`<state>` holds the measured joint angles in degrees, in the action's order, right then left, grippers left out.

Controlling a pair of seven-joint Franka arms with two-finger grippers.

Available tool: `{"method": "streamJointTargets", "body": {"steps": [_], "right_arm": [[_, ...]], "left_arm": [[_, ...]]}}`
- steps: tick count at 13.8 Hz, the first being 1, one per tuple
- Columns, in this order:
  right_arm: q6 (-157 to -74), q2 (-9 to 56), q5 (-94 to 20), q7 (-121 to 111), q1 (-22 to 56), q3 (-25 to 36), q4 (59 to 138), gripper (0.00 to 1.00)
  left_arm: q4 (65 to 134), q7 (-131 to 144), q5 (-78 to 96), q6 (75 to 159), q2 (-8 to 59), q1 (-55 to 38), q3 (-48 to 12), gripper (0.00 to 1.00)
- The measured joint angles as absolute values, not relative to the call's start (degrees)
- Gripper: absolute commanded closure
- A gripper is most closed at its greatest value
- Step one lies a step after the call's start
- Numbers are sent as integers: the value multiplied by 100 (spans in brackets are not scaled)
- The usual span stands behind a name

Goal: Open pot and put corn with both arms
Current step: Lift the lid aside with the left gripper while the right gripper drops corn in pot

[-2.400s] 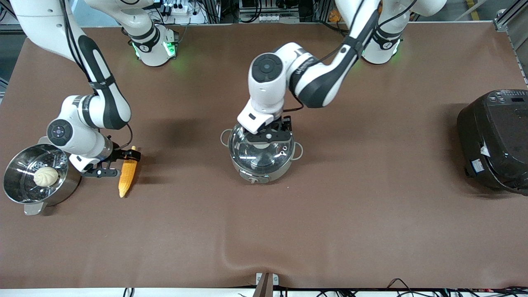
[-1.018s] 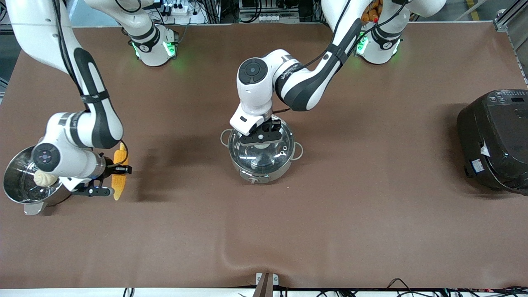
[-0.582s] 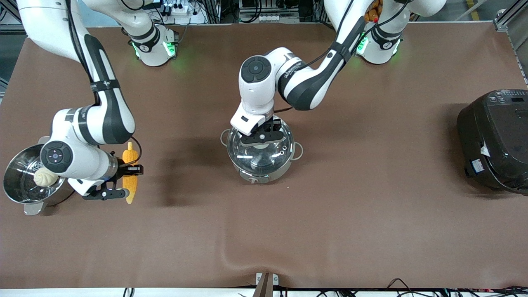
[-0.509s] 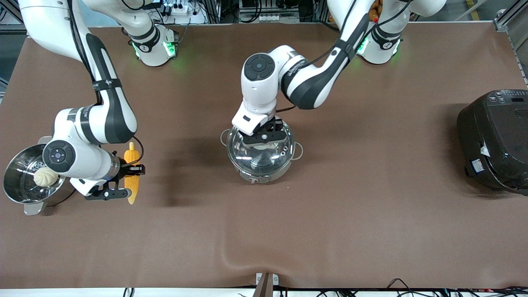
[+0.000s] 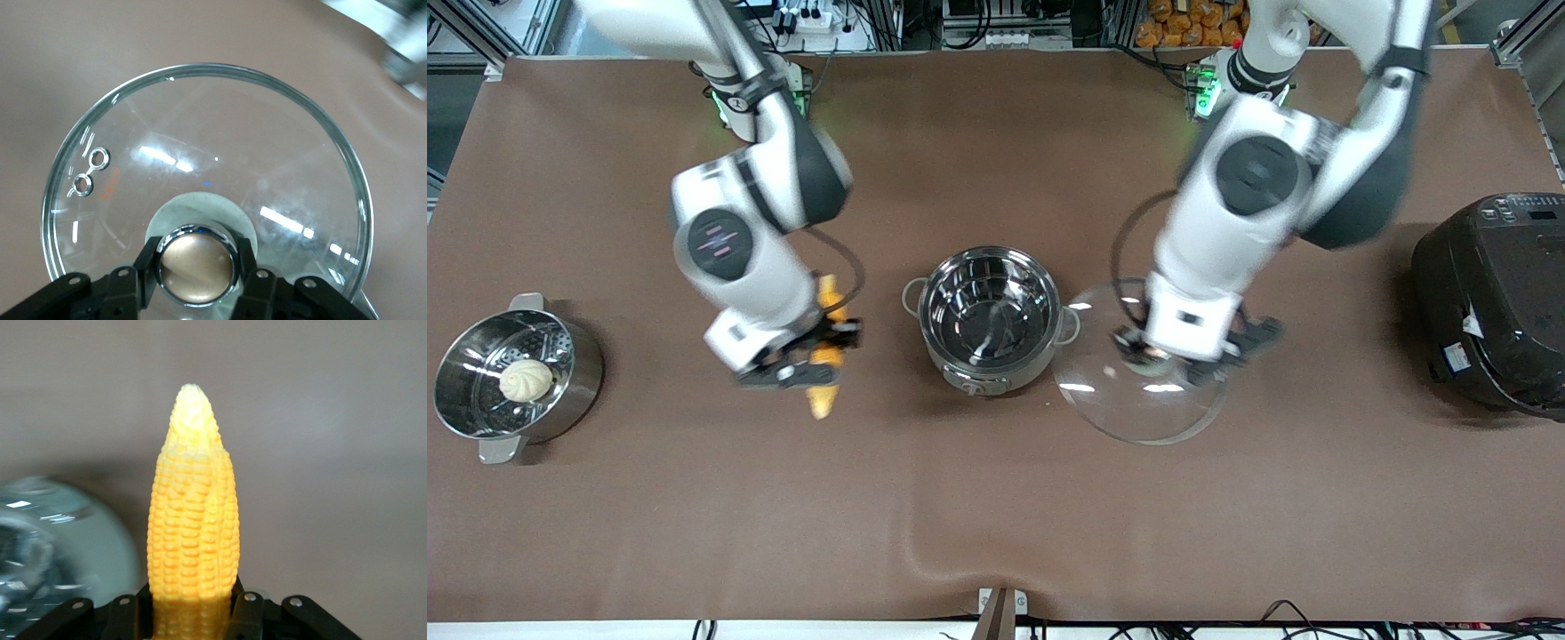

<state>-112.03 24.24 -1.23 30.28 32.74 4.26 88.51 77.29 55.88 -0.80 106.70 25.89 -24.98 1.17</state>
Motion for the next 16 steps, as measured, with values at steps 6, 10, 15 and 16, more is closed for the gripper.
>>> {"method": "streamJointTargets", "body": {"steps": [6, 10, 15, 16], "right_arm": [[-12158, 3363, -105, 5345, 4846, 441, 8326, 46], [-12389, 3813, -105, 5558, 4863, 466, 8255, 0], [-12117, 3823, -107, 5559, 4844, 549, 8058, 0], [-11852, 3737, -106, 5525, 4751, 599, 7986, 0]], "left_arm": [[8838, 4872, -437, 11674, 3052, -1559, 105, 100], [10122, 4872, -765, 12900, 3019, -1617, -2, 100], [10758, 4872, -784, 13475, 2965, -1655, -21, 1], [10788, 4872, -784, 13484, 2962, -1653, -21, 0]]}}
